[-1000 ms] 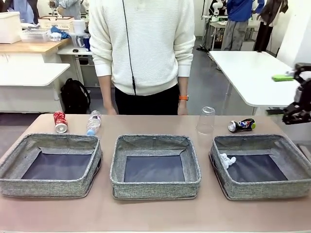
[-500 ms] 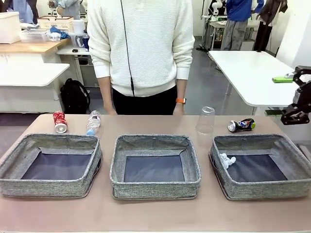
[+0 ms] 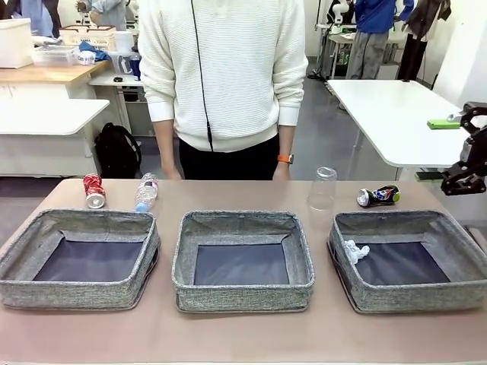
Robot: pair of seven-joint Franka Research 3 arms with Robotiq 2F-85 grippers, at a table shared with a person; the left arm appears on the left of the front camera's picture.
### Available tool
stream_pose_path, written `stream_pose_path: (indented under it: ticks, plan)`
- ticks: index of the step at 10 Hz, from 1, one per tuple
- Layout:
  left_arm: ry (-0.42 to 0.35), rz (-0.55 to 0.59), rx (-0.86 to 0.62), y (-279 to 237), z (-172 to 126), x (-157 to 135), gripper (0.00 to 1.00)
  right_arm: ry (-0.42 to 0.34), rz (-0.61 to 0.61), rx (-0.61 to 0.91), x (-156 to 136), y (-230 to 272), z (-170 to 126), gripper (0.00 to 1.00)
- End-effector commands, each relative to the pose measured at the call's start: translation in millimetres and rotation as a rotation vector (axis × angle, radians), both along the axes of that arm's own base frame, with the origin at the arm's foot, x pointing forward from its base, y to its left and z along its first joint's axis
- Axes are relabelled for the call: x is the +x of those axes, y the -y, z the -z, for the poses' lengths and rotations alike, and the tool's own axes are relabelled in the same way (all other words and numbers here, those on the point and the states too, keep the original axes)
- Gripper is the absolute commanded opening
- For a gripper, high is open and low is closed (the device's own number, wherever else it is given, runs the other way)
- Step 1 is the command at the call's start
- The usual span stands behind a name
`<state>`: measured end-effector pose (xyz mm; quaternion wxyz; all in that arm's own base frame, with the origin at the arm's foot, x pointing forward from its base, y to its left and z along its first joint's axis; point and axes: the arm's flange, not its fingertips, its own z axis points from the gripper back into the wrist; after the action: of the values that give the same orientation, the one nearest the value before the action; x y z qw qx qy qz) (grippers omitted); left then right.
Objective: Sort the waste into the appropriate baskets.
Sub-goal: Pick up the waste item pointed out by the person.
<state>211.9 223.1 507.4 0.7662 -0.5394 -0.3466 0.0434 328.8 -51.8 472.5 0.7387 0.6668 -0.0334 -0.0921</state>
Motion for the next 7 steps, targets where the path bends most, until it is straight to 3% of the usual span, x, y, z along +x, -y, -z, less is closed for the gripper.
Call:
stream_pose_path:
  ticks: [1,7]
  plan:
    - [0.026,0.005,-0.001,1.3,-1.1,0.4,1.0,-0.023,-0.006,0.002,-2.6,1.2,-4.2,1.0]
    - [0.026,0.005,-0.001,1.3,-1.1,0.4,1.0,-0.023,-0.006,0.002,-2.6,1.2,-4.2,1.0]
